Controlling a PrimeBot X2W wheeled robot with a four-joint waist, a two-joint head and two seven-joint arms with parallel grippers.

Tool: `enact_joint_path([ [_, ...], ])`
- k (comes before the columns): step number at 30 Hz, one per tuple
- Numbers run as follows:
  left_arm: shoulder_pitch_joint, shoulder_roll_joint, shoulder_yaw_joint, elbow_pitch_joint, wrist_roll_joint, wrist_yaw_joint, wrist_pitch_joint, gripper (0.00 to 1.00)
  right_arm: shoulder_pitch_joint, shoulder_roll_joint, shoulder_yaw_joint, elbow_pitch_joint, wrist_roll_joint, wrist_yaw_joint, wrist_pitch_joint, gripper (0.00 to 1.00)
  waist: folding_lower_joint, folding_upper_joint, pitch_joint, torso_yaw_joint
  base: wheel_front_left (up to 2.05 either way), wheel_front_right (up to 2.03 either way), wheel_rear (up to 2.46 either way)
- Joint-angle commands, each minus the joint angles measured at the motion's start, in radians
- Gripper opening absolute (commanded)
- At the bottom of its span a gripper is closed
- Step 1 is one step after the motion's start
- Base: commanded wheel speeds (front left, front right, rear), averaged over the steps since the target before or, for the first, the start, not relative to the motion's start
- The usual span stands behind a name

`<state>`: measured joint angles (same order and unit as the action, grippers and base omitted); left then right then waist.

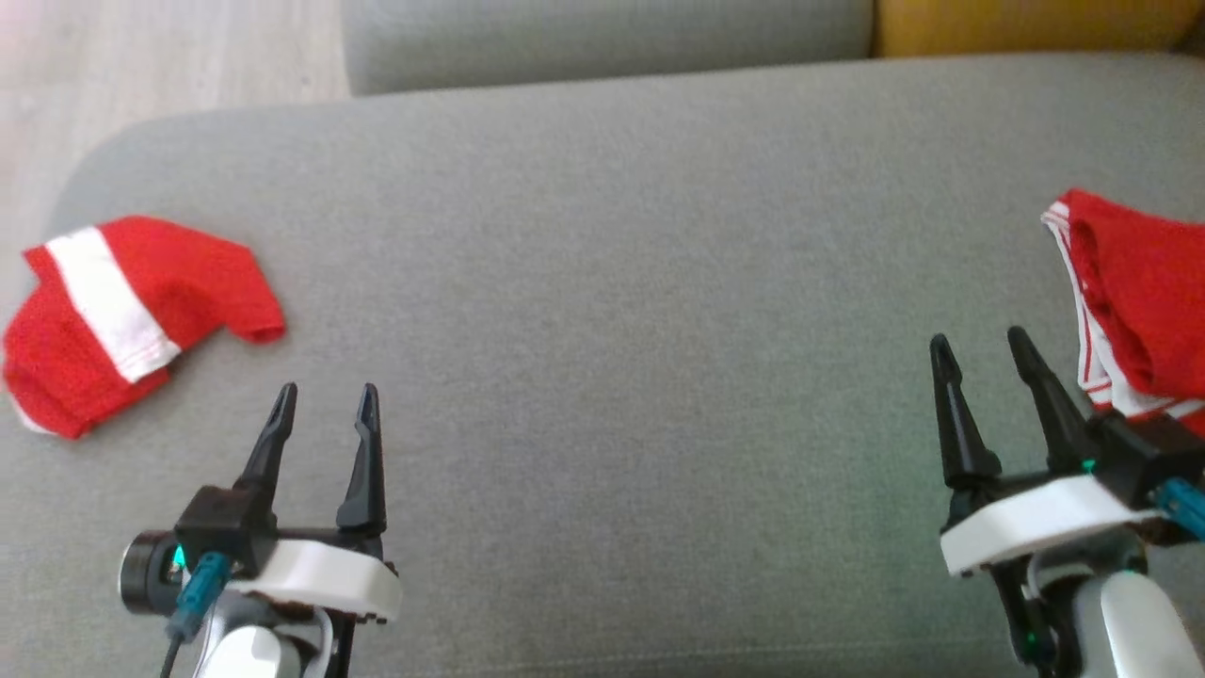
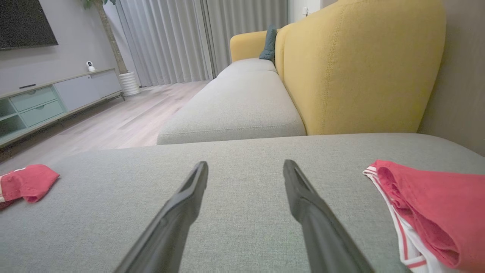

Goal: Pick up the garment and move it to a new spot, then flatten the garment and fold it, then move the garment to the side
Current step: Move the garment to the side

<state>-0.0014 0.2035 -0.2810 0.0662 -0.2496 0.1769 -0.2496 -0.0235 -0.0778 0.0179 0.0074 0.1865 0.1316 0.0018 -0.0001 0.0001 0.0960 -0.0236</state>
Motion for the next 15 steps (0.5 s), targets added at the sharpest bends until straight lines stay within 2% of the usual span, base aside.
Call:
enact_joint_path([
  [1,-0.023,0.005,0.030,-0.025,0.000,-0.002,-0.012,1.00,0.003,-0.003,0.012,-0.043,0.006,-0.001,0.008,1.00,0.0001,-0.0001,-0.043,0.024,0.00,0.00,0.00],
  [7,0.018,0.007,0.030,-0.014,0.003,0.003,-0.012,1.00,0.069,0.004,0.005,-0.077,0.000,-0.001,0.035,1.00,0.0001,-0.0001,-0.096,0.026,0.00,0.00,0.00],
  [15,0.035,0.010,0.038,-0.015,0.006,0.009,-0.012,1.00,0.100,0.008,0.001,-0.112,-0.004,-0.001,0.054,1.00,0.0001,-0.0001,-0.110,0.014,0.00,0.00,0.00],
])
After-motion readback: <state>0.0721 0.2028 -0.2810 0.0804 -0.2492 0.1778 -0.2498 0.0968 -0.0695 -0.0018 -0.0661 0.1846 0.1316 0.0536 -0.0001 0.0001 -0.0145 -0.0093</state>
